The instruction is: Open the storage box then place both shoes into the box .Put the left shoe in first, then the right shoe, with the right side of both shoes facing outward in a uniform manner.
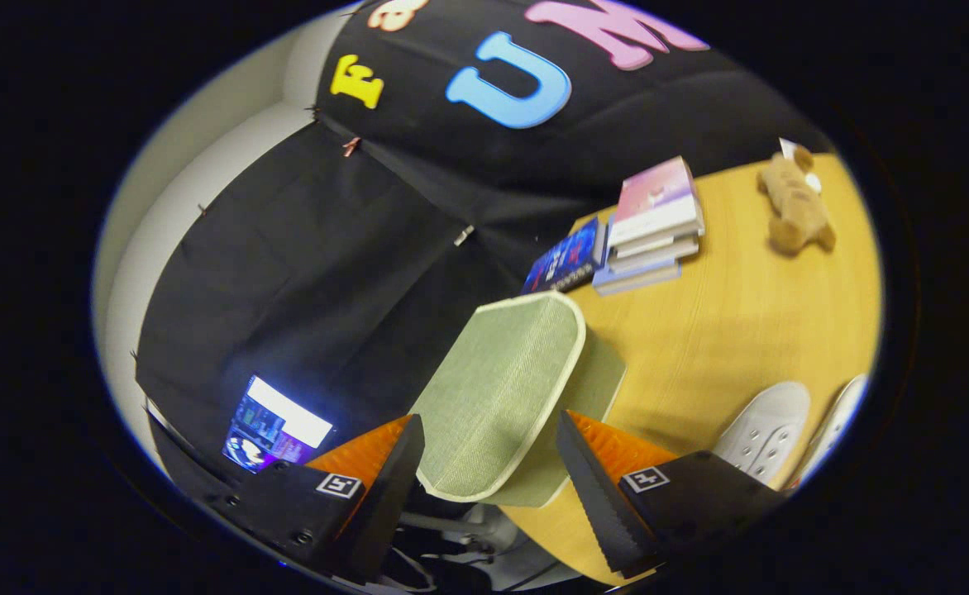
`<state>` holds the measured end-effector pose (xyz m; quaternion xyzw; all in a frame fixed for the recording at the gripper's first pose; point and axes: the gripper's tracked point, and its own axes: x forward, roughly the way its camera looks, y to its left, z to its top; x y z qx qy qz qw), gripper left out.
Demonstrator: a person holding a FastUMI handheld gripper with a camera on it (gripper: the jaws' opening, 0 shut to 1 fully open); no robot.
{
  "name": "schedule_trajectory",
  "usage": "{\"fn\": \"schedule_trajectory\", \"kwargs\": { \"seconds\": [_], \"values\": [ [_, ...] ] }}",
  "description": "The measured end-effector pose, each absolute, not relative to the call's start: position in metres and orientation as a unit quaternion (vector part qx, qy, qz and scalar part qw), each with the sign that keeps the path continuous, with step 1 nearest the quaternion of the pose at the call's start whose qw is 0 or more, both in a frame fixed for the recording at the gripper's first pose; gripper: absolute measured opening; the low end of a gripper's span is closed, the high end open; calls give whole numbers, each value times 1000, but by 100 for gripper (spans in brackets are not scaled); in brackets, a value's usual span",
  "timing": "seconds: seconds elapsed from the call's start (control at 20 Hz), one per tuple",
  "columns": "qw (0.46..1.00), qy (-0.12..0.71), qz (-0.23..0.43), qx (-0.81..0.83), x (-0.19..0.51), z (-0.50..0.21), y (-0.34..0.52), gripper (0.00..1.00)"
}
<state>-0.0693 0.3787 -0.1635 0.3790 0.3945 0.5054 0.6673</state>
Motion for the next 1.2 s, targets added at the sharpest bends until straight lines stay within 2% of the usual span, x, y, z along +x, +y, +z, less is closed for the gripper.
{"fn": "schedule_trajectory", "kwargs": {
  "seconds": [0.2,0.35,0.6,0.75,0.95,1.1,1.2],
  "values": [
    [583,465,500,442,-76,-194,405,98],
    [495,484,512,509,-82,-190,421,96],
    [418,497,508,566,-84,-194,444,96],
    [410,493,506,577,-76,-202,444,92],
    [399,479,505,597,-73,-194,443,47],
    [416,459,497,607,-65,-187,439,10],
    [423,451,500,606,-66,-170,438,7]
  ]
}}
